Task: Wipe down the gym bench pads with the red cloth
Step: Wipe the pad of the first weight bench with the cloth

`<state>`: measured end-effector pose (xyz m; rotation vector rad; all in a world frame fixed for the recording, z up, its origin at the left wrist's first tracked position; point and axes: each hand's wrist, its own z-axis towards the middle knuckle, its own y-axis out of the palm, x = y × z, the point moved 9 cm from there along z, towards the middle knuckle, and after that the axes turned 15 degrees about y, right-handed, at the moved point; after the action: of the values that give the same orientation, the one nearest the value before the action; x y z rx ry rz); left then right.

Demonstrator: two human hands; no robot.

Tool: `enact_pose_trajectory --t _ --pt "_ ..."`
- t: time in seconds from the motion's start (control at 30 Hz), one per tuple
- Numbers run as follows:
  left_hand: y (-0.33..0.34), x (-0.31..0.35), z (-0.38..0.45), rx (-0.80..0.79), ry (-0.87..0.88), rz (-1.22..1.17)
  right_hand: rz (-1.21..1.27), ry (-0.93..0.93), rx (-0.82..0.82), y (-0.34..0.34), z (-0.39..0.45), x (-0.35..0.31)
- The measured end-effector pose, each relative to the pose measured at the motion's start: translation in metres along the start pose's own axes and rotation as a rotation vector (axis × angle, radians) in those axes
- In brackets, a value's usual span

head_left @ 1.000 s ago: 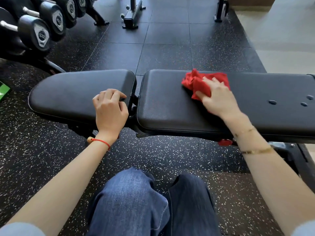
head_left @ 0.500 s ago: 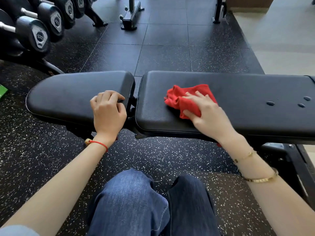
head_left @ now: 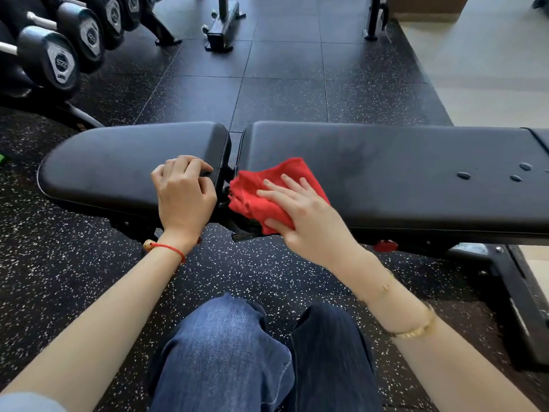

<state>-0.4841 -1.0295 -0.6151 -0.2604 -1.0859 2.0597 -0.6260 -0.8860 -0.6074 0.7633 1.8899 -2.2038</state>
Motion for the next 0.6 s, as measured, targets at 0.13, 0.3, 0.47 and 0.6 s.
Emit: enact_pose_trajectory --t 0.13,0.3,0.47,0.6 --pt "-0.001 0.001 0.0 0.001 0.022 0.001 0.03 0.169 0.088 -0.035 -0.005 0.058" --pt "0.001 0.013 0.005 -0.063 0.106 -0.017 -0.011 0.408 0.175 -0.053 0.031 0.083" --pt "-0.004 0.039 0.009 -0.021 0.004 -0.251 -0.044 0.241 0.11 -0.023 0.03 0.043" --pt "0.009 0.066 0.016 -0.05 -0.009 -0.363 0.021 0.171 0.12 -0.027 0.008 0.048"
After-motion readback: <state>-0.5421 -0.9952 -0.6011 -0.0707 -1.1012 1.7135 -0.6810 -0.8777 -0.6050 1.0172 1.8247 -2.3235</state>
